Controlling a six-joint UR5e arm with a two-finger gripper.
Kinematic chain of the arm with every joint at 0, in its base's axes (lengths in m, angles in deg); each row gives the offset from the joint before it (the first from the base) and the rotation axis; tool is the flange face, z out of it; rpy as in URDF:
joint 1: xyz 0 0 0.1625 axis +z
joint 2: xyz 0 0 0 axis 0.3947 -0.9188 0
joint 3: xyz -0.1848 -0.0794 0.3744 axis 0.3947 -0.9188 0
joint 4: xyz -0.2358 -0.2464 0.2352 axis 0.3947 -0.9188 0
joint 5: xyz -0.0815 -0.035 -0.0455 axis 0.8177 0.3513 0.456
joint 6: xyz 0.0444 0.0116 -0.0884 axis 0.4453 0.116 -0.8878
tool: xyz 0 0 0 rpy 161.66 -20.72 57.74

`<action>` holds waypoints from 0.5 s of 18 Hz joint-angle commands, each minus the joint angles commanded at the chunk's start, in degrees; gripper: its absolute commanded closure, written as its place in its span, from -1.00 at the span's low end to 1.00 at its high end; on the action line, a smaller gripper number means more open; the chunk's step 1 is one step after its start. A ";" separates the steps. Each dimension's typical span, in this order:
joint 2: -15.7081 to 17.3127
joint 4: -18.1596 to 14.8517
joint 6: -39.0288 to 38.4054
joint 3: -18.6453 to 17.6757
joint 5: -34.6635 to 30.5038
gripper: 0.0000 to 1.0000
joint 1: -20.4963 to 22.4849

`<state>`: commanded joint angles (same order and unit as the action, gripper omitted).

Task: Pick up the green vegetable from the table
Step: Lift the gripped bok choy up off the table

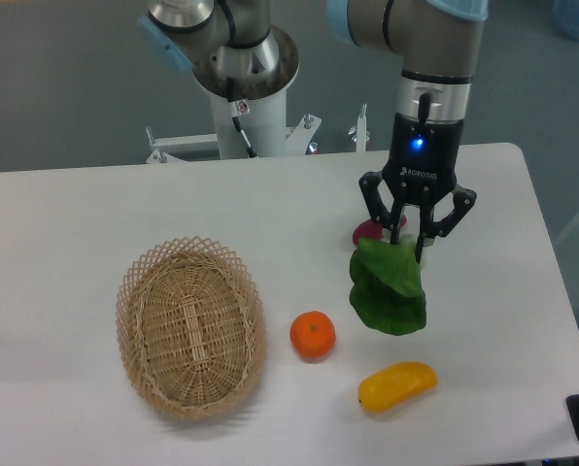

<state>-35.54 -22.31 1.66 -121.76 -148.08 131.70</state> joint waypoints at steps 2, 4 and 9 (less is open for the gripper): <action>-0.09 -0.09 -0.09 0.18 0.09 0.29 0.00; 0.00 0.00 -0.09 -0.09 0.17 0.29 0.09; -0.18 -0.09 -0.44 0.53 0.18 0.29 0.00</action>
<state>-35.72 -22.40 1.22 -121.24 -147.91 131.70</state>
